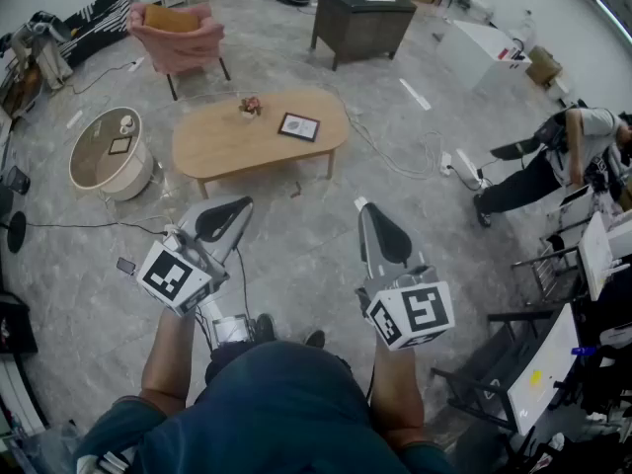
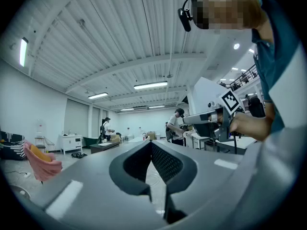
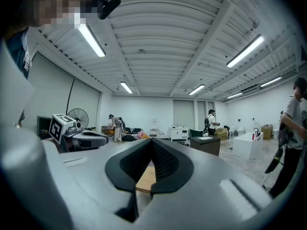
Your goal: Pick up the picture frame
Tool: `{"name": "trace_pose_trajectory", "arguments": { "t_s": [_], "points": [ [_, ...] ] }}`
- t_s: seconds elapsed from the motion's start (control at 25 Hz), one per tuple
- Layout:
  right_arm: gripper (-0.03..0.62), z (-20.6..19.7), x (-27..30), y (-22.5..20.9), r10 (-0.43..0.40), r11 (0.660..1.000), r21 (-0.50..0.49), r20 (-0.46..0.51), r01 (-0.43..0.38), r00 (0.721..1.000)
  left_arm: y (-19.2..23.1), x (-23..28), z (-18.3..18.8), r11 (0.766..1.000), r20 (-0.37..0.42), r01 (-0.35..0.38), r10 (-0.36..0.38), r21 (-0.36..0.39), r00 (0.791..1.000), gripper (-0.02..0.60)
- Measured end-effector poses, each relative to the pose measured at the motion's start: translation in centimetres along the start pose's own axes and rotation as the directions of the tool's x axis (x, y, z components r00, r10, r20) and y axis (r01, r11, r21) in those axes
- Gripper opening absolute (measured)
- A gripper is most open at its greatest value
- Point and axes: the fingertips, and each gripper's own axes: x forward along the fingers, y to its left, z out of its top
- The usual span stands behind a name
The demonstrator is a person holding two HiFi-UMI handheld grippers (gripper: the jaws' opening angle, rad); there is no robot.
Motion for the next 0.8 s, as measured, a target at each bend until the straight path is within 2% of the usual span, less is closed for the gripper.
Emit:
{"name": "trace_pose_trajectory", "arguments": {
  "t_s": [0.6, 0.8],
  "points": [
    [0.009, -0.8, 2.4, 1.1, -0.032, 0.999, -0.003, -0.016, 0.032, 0.999, 2.6, -0.2, -1.4, 0.999, -0.005, 0.041, -0.041, -0.012, 0.999, -0.004],
    [0.009, -1.1, 3.7, 1.5, -0.039, 0.999, 0.029, -0.008, 0.039, 0.999, 4.3, -0.2, -1.8, 0.998, 0.002, 0.054, -0.054, -0.019, 0.999, -0.003]
  ]
}}
